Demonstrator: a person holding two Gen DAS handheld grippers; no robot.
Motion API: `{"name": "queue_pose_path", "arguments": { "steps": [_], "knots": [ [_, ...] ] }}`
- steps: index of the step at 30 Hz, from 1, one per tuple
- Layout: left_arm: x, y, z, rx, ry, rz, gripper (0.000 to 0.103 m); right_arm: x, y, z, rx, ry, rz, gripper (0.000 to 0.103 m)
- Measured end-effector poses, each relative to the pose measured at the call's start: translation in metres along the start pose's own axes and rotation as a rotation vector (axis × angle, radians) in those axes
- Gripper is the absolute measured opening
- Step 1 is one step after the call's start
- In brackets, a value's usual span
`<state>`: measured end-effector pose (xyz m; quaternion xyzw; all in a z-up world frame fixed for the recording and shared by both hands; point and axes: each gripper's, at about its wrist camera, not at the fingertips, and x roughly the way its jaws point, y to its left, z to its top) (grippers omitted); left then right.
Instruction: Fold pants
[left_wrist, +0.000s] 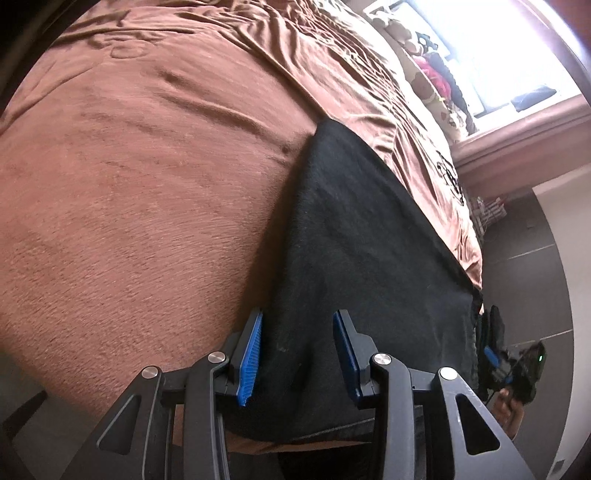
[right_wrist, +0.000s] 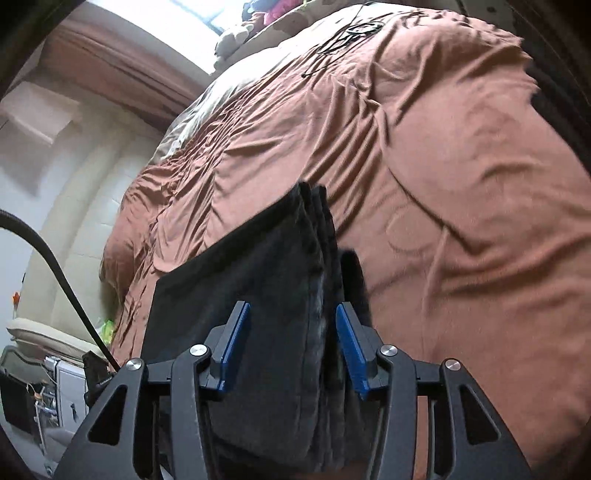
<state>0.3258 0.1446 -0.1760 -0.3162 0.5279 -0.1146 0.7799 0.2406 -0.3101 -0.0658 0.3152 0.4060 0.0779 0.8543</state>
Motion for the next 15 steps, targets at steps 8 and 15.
{"name": "queue_pose_path", "arguments": {
  "steps": [8,15],
  "knots": [
    [-0.006,0.013,-0.014,-0.044,-0.027,-0.013,0.040,-0.015,-0.013,-0.045,0.057,-0.001,0.015,0.050],
    [-0.012,0.024,-0.024,-0.079,-0.046,-0.029,0.040,-0.019,-0.014,-0.077,0.098,-0.001,0.032,0.050]
  ]
}}
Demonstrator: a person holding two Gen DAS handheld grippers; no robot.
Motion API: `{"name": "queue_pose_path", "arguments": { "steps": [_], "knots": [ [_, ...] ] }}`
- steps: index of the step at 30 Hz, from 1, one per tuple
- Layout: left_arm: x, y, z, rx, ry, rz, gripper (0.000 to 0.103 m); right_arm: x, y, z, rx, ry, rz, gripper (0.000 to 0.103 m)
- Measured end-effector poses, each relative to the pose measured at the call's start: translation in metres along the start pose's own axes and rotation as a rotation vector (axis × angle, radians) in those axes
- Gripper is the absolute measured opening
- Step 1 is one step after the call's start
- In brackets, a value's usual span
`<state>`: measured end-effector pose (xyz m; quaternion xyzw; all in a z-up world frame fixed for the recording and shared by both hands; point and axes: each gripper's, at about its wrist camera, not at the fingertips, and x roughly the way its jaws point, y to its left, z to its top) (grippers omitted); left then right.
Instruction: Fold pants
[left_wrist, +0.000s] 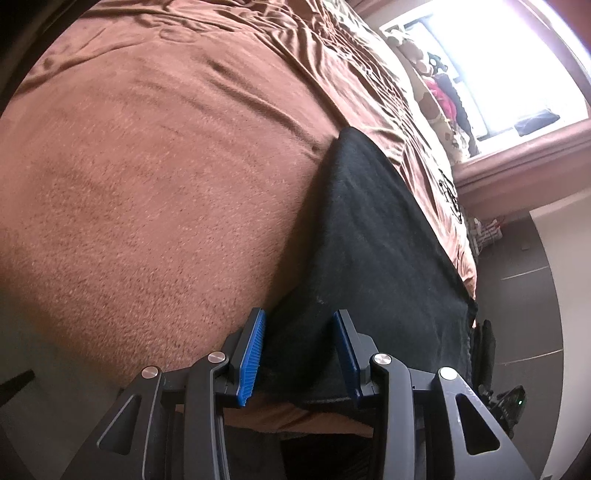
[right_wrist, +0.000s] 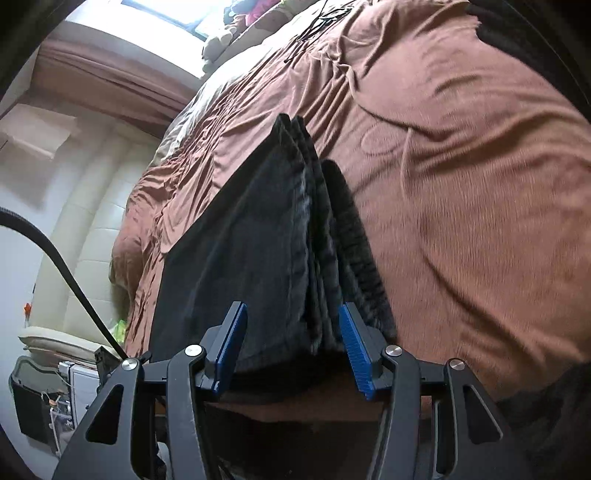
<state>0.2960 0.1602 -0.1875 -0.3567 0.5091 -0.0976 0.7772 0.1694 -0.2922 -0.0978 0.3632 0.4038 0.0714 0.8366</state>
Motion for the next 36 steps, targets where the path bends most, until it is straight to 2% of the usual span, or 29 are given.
{"name": "queue_pose_path", "arguments": {
  "steps": [3,9,15,19,24,28,32,34,36],
  "knots": [
    [-0.002,0.005,-0.004,-0.012,-0.006,-0.005,0.040,-0.002,-0.003,-0.011,0.021,-0.010,-0.017,0.050],
    [-0.002,0.013,-0.010,-0.041,-0.008,-0.019,0.041,0.002,-0.013,-0.026,0.069,-0.005,0.034,0.050],
    [-0.002,0.019,-0.008,-0.076,-0.003,-0.039,0.041,0.011,-0.022,-0.026,0.127,-0.039,0.074,0.051],
    [-0.004,0.016,-0.008,-0.063,-0.003,-0.031,0.041,0.007,-0.010,-0.027,0.084,-0.064,0.054,0.052],
    [-0.004,0.013,-0.006,-0.036,0.002,-0.020,0.041,0.003,0.004,-0.027,0.026,-0.093,0.071,0.052],
    [0.001,0.014,-0.005,-0.048,0.006,-0.034,0.042,0.026,-0.011,-0.024,0.072,-0.057,0.048,0.052],
    [0.004,0.016,-0.004,-0.046,0.008,-0.054,0.042,0.034,-0.012,-0.024,0.081,-0.064,0.048,0.052],
    [0.006,0.016,-0.003,-0.044,0.008,-0.057,0.042,0.037,-0.011,-0.021,0.081,-0.069,0.038,0.046],
    [0.006,0.015,-0.003,-0.046,0.006,-0.052,0.042,0.038,-0.008,-0.019,0.071,-0.073,0.001,0.016]
  ]
}}
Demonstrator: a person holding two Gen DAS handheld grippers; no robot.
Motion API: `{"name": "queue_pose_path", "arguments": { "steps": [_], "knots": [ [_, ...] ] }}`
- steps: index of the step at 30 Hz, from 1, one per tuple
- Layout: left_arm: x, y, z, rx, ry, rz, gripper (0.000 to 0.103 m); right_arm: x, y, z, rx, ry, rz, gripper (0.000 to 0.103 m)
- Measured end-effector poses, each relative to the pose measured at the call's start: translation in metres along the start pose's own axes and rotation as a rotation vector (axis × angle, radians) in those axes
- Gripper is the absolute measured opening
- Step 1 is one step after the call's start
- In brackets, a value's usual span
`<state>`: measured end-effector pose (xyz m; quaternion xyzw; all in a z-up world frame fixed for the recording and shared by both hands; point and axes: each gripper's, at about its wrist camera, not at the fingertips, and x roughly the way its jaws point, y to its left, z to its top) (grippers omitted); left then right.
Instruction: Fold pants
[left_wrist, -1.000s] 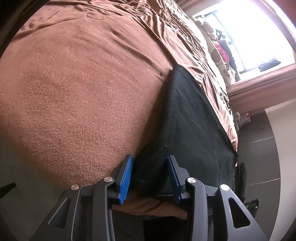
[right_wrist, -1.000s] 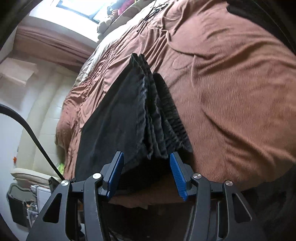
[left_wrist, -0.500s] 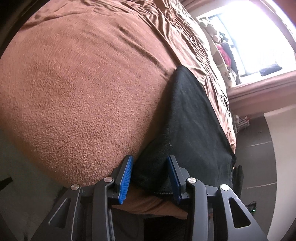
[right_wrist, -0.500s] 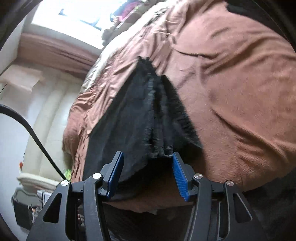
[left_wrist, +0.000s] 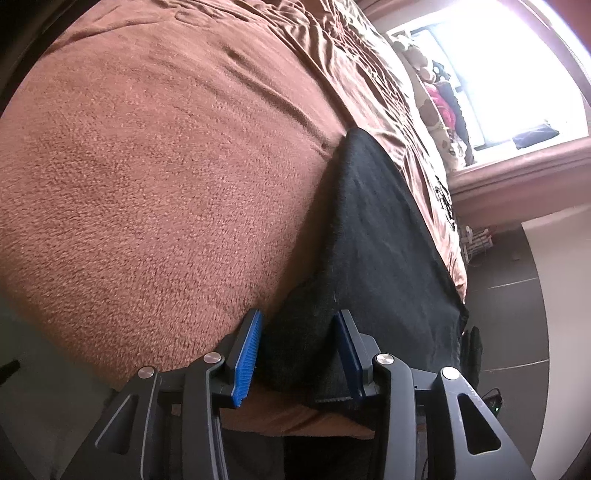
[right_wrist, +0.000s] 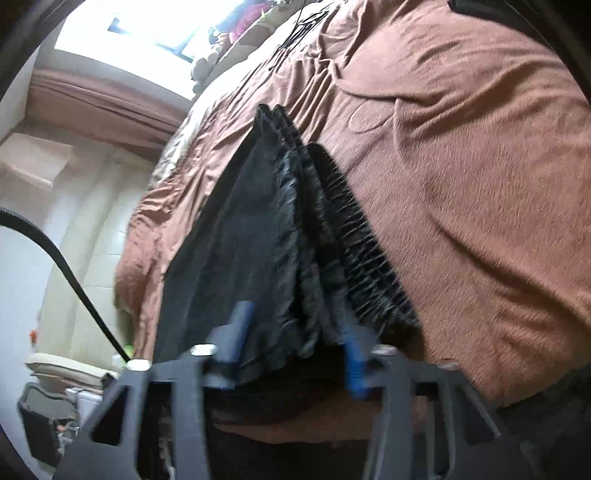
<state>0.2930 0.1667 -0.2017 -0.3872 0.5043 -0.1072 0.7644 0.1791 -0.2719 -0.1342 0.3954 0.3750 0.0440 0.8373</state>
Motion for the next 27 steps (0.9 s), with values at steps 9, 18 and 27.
{"name": "queue_pose_path", "arguments": {
  "steps": [9,18,27],
  "knots": [
    [-0.007,-0.006,0.000,0.039,0.014,0.021,0.042,-0.031,0.005,0.003,0.055,-0.037,0.092,0.009],
    [-0.017,0.003,-0.004,0.062,0.055,0.026,0.044,-0.030,-0.018,-0.002,0.079,-0.030,0.077,0.009],
    [0.003,-0.009,0.011,0.101,0.063,0.017,0.045,-0.024,-0.025,0.003,0.113,-0.029,0.061,0.009]
  ]
}}
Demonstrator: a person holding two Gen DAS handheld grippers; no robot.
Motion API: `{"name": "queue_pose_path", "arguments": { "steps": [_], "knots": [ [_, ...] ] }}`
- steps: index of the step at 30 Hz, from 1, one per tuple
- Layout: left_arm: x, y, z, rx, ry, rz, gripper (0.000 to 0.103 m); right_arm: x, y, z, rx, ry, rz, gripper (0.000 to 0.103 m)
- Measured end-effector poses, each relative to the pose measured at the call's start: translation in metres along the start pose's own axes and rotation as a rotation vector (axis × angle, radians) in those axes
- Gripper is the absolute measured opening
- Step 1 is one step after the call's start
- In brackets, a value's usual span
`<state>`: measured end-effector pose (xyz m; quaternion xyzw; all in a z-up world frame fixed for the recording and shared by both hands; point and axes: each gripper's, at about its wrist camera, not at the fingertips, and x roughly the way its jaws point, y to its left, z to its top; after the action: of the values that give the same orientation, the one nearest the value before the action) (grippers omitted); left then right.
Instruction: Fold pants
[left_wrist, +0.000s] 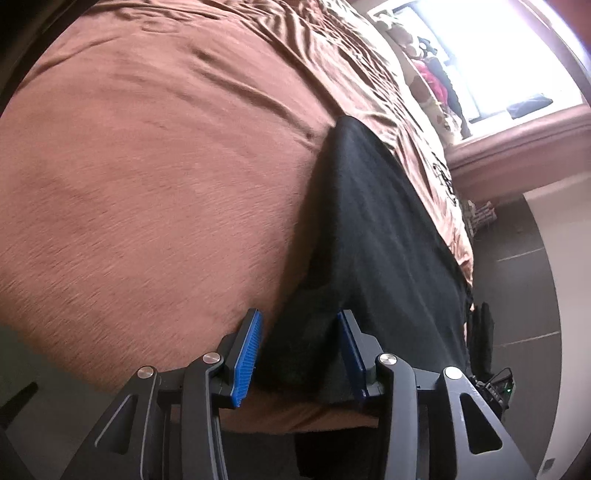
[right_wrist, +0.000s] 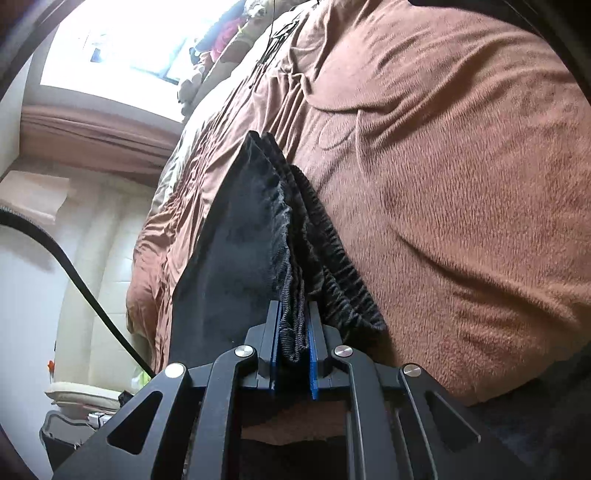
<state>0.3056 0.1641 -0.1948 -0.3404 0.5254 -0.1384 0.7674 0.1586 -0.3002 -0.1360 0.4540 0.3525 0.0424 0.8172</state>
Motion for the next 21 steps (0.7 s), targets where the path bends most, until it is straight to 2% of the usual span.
{"name": "queue_pose_path", "arguments": {
  "steps": [4,10,11,13,14,15,18,21],
  "knots": [
    [0.017,0.000,0.007,-0.022,0.028,-0.052,0.045,-0.001,0.000,0.000,-0.008,0.002,-0.007,0.009],
    [0.010,0.007,0.003,-0.045,0.042,-0.120,0.044,-0.008,0.002,-0.012,-0.050,0.024,-0.018,0.013],
    [0.009,0.009,0.002,-0.050,0.044,-0.132,0.044,-0.011,0.003,-0.014,-0.066,0.027,-0.022,0.016],
    [0.006,0.010,-0.001,-0.055,0.048,-0.145,0.045,-0.017,0.008,-0.020,-0.112,0.033,-0.025,0.035],
    [0.006,0.009,-0.002,-0.055,0.047,-0.149,0.044,-0.022,0.010,-0.024,-0.133,0.031,-0.026,0.050],
    [0.005,0.009,-0.003,-0.056,0.043,-0.157,0.044,-0.025,0.011,-0.027,-0.146,0.027,-0.023,0.059],
    [0.004,0.009,-0.005,-0.056,0.039,-0.161,0.045,-0.034,0.010,-0.037,-0.164,0.024,-0.010,0.061],
    [0.006,0.009,-0.004,-0.060,0.038,-0.168,0.045,-0.032,-0.002,-0.040,-0.114,0.025,-0.012,0.061]
  ]
}}
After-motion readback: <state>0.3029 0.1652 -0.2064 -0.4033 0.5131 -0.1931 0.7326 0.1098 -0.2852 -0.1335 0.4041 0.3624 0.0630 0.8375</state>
